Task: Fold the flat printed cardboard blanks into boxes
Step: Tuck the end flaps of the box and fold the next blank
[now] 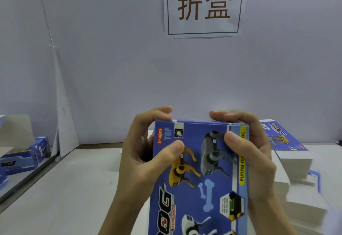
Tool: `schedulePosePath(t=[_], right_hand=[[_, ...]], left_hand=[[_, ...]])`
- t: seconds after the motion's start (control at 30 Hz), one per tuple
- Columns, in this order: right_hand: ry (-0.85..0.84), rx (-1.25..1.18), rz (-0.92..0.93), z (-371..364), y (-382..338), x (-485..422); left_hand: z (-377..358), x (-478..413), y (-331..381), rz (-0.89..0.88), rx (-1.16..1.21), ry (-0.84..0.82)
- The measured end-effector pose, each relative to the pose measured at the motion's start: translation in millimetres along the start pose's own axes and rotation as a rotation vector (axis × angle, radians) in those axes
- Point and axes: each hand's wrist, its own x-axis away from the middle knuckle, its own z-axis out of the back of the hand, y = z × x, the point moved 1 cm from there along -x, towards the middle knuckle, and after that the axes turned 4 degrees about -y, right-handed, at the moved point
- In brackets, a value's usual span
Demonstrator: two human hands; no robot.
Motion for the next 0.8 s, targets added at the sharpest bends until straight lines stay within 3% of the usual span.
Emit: schedulePosePath(t=[0.23,0.8], right_hand=[[-0.018,-0.031,0.052,-10.1,0.4,2.2],[-0.008,0.034,0.042,-8.2,0.8,2.9]], left_hand=[[6.8,-3.8,2.0,-0.097,-0.025,0.041],[8.7,-3.7,-4.9,-0.097,0.003,0.047]])
